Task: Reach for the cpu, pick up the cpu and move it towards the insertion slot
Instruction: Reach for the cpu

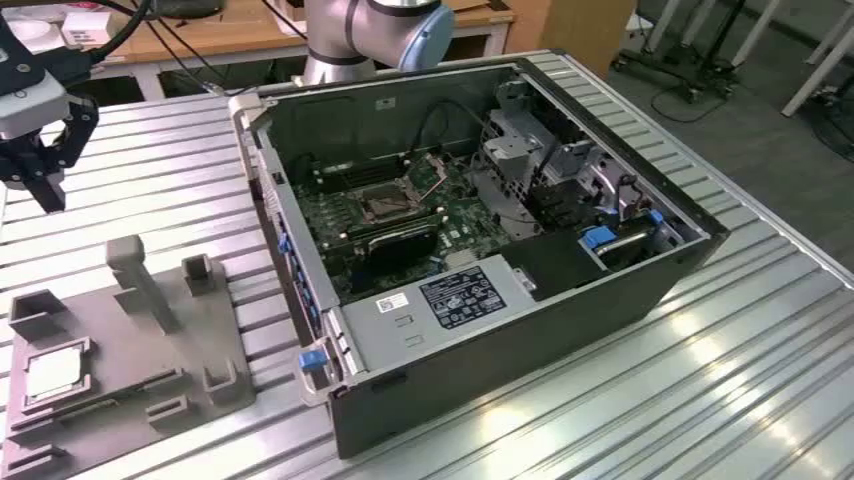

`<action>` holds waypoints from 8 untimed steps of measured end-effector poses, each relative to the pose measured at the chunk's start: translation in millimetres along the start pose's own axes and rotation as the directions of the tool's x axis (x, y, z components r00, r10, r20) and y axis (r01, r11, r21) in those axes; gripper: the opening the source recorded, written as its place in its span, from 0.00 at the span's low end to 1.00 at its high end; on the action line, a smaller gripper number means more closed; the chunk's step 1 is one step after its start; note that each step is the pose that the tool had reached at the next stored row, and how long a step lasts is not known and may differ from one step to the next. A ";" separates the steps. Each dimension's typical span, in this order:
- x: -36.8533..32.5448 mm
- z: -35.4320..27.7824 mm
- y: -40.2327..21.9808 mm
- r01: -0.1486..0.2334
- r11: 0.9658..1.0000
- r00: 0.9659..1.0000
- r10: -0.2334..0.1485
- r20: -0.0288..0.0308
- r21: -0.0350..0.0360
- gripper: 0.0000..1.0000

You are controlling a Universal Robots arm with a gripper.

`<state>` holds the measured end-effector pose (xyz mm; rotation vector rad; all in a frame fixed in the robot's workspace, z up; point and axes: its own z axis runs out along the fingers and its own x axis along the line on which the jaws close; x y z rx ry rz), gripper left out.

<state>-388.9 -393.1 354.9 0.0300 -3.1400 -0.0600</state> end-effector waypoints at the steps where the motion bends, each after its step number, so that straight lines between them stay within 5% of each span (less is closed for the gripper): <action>1: 0.0 0.0 0.0 0.000 1.000 1.000 0.000 0.000 0.000 0.11; 8: 0.7 -0.1 0.0 0.000 1.000 1.000 0.000 0.000 0.000 0.11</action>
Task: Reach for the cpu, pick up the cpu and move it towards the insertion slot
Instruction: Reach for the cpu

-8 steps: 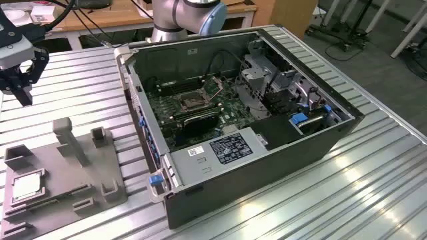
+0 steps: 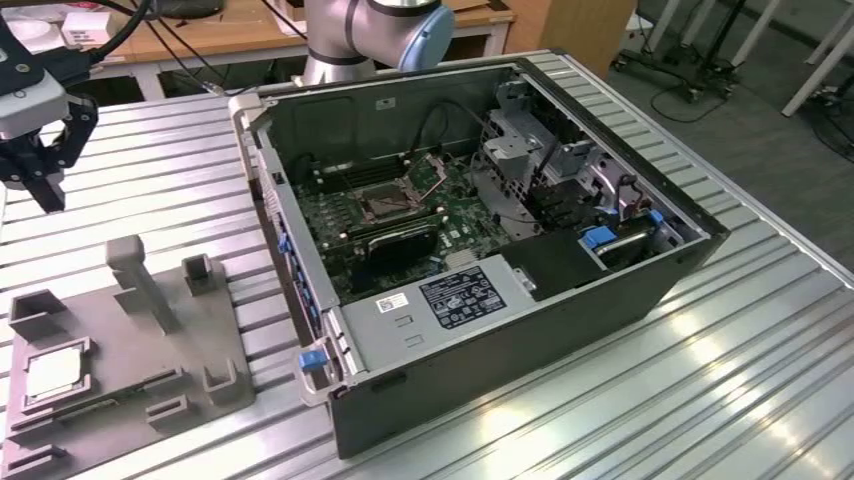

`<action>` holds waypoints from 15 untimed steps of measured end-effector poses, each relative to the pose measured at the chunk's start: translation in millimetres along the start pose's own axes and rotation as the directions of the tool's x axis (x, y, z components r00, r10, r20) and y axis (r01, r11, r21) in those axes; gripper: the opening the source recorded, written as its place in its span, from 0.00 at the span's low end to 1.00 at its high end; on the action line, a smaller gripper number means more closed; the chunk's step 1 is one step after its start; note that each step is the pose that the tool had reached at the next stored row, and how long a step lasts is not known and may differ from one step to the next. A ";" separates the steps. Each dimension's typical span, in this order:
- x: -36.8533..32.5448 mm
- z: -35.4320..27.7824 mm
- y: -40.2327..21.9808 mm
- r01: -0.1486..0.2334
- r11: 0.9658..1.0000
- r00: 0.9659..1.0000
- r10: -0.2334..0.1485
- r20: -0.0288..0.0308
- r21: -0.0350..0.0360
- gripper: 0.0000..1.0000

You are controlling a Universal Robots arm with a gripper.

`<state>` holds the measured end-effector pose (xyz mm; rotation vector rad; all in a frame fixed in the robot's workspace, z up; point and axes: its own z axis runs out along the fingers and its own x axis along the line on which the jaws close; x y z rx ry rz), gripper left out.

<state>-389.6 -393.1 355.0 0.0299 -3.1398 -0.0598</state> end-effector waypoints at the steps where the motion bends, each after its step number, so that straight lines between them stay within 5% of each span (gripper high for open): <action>1: 0.4 0.1 0.0 0.000 1.000 1.000 0.000 0.000 0.000 0.11; 15: 2.6 0.1 0.0 0.000 1.000 1.000 0.000 0.000 0.000 0.11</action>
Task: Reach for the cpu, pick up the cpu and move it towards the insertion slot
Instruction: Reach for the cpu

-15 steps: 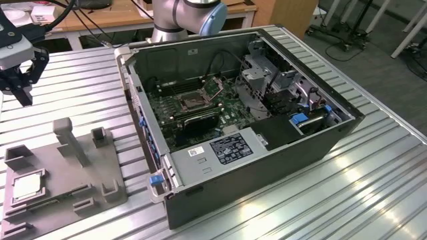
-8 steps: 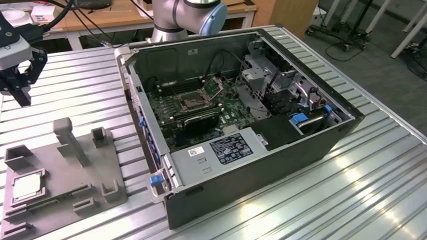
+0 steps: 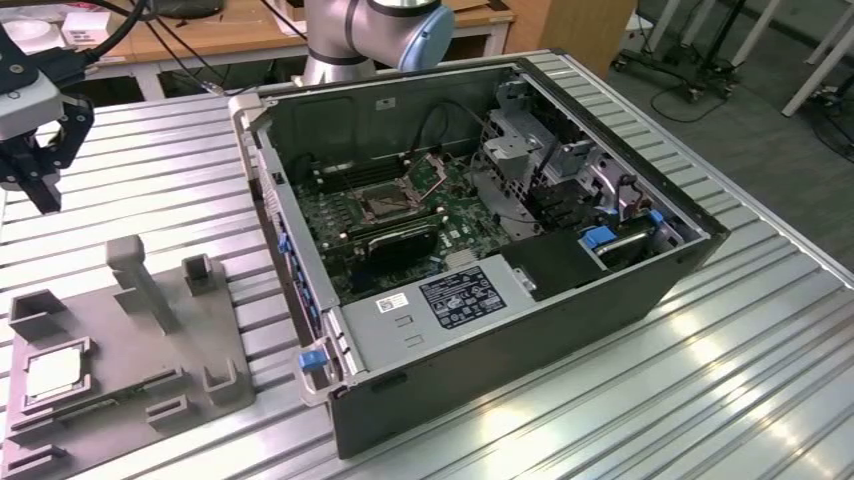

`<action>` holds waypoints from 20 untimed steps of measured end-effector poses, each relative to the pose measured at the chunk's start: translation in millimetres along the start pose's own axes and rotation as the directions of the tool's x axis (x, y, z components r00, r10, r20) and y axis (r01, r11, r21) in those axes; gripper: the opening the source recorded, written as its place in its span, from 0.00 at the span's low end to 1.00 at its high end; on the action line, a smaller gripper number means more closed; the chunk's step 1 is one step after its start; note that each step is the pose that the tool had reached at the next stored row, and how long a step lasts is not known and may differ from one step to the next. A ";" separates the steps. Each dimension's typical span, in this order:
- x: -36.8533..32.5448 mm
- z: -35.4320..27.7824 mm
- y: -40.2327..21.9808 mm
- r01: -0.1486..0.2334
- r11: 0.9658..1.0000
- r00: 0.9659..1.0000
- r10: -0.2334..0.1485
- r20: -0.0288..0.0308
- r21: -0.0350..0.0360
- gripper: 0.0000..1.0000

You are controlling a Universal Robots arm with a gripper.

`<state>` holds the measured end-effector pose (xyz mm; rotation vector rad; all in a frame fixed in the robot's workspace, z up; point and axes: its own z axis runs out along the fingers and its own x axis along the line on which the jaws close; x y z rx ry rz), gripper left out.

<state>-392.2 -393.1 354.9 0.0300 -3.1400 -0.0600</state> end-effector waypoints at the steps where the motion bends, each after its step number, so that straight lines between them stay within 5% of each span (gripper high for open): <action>1: 0.3 0.0 0.0 0.000 1.000 1.000 0.000 0.000 0.000 0.11; 20: 6.1 0.1 0.1 0.000 1.000 1.000 0.000 0.000 0.000 0.11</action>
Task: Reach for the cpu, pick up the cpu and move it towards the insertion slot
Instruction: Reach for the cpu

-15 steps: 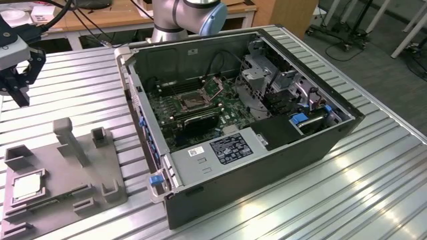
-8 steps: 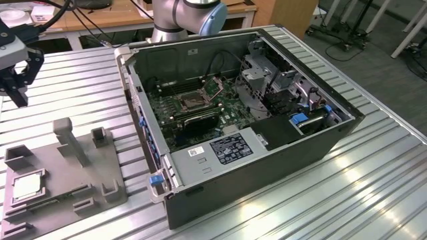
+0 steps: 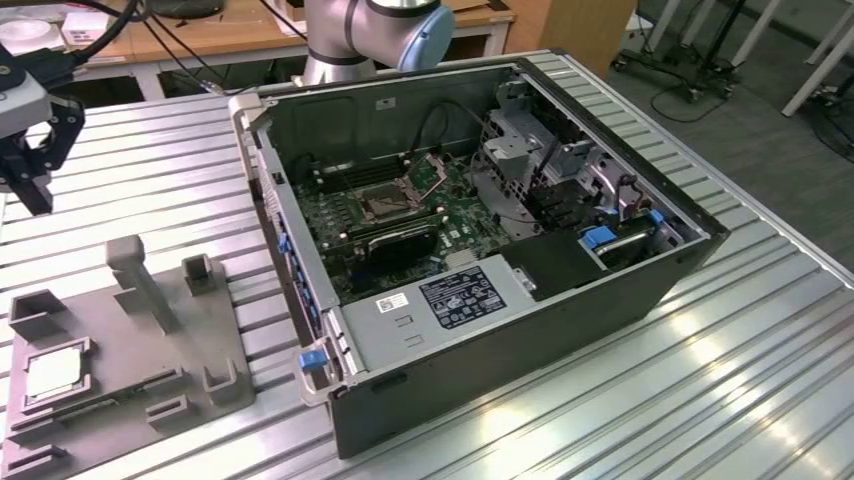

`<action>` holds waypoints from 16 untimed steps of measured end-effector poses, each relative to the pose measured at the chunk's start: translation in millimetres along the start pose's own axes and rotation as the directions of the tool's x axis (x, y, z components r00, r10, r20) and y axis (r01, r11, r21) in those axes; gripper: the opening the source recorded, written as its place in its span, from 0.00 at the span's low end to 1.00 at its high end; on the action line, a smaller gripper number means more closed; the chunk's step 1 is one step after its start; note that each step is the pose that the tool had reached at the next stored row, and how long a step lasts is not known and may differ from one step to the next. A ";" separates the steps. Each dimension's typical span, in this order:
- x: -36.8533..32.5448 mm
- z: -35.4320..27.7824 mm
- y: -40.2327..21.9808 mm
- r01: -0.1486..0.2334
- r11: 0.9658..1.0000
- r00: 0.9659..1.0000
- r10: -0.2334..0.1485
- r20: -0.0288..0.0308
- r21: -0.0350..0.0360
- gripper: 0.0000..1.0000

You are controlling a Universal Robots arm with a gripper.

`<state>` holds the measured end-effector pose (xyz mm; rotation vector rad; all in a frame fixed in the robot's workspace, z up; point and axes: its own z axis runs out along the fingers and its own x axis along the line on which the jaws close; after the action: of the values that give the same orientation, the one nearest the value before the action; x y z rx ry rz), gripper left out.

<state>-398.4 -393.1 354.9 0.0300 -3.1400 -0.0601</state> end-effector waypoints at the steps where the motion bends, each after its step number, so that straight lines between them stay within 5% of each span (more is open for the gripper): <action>1: 0.3 0.0 0.0 0.000 1.000 1.000 0.000 0.000 0.000 0.11; 16: 4.2 0.0 0.1 0.000 1.000 1.000 0.000 0.000 0.000 0.11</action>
<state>-402.6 -393.1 354.8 0.0299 -3.1400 -0.0600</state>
